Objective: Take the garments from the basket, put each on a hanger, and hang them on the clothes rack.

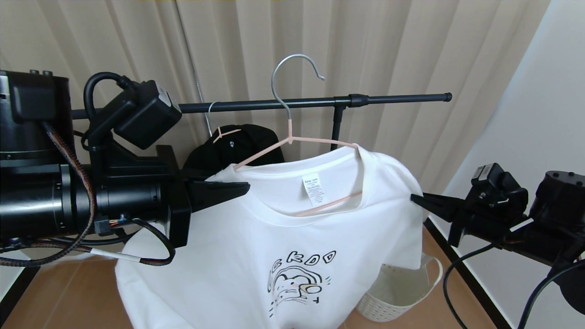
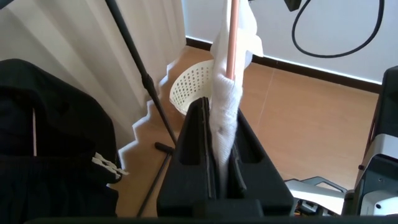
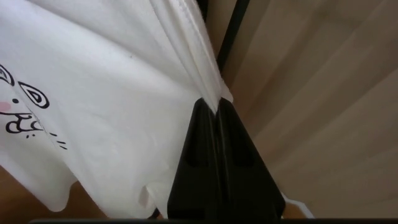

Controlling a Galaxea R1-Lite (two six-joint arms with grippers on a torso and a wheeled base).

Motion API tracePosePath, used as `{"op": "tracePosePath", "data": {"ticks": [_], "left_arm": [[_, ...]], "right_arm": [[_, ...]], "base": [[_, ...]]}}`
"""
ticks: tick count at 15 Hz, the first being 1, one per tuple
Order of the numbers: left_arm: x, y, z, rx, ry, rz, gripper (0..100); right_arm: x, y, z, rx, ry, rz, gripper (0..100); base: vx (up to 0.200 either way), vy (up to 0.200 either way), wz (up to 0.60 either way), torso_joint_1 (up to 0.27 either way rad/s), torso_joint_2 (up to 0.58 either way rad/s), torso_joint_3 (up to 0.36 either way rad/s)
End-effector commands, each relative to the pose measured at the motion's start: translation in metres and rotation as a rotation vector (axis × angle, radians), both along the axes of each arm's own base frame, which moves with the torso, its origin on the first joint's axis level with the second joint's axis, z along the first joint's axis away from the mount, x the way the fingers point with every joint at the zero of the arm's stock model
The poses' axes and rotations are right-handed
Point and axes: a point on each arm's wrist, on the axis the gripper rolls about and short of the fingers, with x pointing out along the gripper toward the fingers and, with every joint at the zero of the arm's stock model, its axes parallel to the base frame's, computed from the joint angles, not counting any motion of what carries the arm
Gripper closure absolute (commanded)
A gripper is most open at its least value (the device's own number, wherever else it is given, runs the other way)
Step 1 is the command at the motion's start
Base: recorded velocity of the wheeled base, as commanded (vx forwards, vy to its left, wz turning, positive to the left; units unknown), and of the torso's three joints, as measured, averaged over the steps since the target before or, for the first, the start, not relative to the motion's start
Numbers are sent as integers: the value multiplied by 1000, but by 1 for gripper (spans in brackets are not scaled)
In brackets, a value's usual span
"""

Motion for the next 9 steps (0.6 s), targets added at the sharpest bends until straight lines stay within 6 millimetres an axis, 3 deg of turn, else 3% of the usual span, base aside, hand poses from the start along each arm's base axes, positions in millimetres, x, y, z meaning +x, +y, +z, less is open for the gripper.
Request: {"op": "tracePosePath", "data": {"ticks": [1, 9], "left_arm": [[1, 1, -1, 2, 2, 4, 100], [10, 12, -3, -24, 59, 112, 100]], "right_arm": [[-5, 2, 3, 0, -11, 10, 0], [-21, 11, 30, 44, -79, 43, 0]], "base": [[0, 0, 0, 0, 0, 0], [0, 0, 0, 0, 0, 0]]}}
